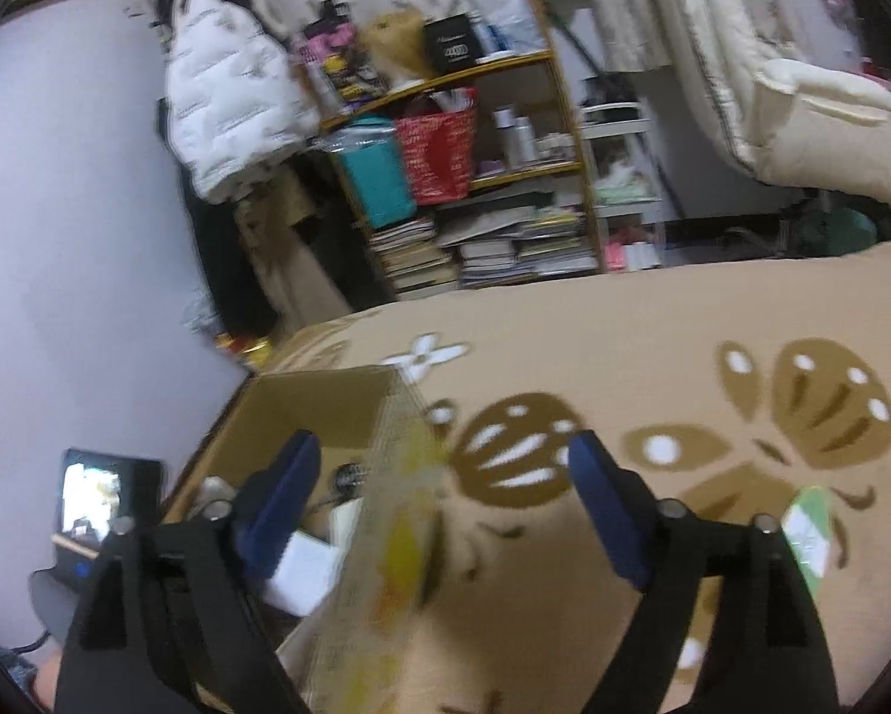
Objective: Organize rigid objects
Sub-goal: 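Lower the white remote into the box and open the right tool, then grasp the green Pochacco surfboard item with the right tool and lift it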
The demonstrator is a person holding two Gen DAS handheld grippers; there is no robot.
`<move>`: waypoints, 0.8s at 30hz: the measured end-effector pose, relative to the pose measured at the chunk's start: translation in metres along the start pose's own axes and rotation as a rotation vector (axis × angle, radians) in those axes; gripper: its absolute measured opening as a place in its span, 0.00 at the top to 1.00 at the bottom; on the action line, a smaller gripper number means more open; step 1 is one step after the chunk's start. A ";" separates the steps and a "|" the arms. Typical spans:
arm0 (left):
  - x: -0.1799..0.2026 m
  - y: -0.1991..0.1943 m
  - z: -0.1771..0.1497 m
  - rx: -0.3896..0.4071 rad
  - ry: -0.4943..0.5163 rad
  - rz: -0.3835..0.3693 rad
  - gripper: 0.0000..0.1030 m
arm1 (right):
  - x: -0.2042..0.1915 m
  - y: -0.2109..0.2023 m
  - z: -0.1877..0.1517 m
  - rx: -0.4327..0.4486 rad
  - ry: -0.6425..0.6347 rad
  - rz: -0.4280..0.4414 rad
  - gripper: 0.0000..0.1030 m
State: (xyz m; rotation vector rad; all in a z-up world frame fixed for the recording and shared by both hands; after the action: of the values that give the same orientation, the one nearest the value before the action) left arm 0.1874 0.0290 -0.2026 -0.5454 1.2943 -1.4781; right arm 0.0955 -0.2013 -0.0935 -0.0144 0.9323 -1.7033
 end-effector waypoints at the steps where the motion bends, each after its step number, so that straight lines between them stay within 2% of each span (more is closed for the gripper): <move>1: 0.000 0.000 0.000 0.001 0.002 0.001 0.72 | 0.008 0.001 0.002 0.004 0.003 -0.035 0.04; 5: 0.001 0.000 0.000 0.004 0.006 -0.005 0.74 | 0.042 0.009 0.002 0.008 -0.019 -0.198 0.02; 9: 0.002 0.000 0.000 0.005 0.008 -0.005 0.74 | 0.077 0.021 -0.003 -0.039 0.006 -0.285 0.02; 15: 0.001 -0.001 -0.001 0.004 0.004 -0.009 0.73 | 0.123 0.025 -0.010 -0.054 0.042 -0.428 0.02; 24: 0.000 0.000 -0.001 0.004 0.012 0.000 0.72 | 0.181 0.021 -0.019 -0.084 0.157 -0.526 0.02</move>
State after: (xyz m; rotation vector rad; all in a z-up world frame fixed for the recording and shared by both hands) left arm 0.1864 0.0293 -0.2028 -0.5347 1.3003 -1.4861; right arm 0.0384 -0.3404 -0.1986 -0.1991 1.1889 -2.1689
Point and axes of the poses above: each gripper's, at about its wrist camera, not at the fingertips, and y roughly the way its jaws point, x to its right, z to its top, the point moved 6 cm from there along y, roughly the way its jaws point, and after that the axes turned 11 degrees about y, right-handed, at the moved point
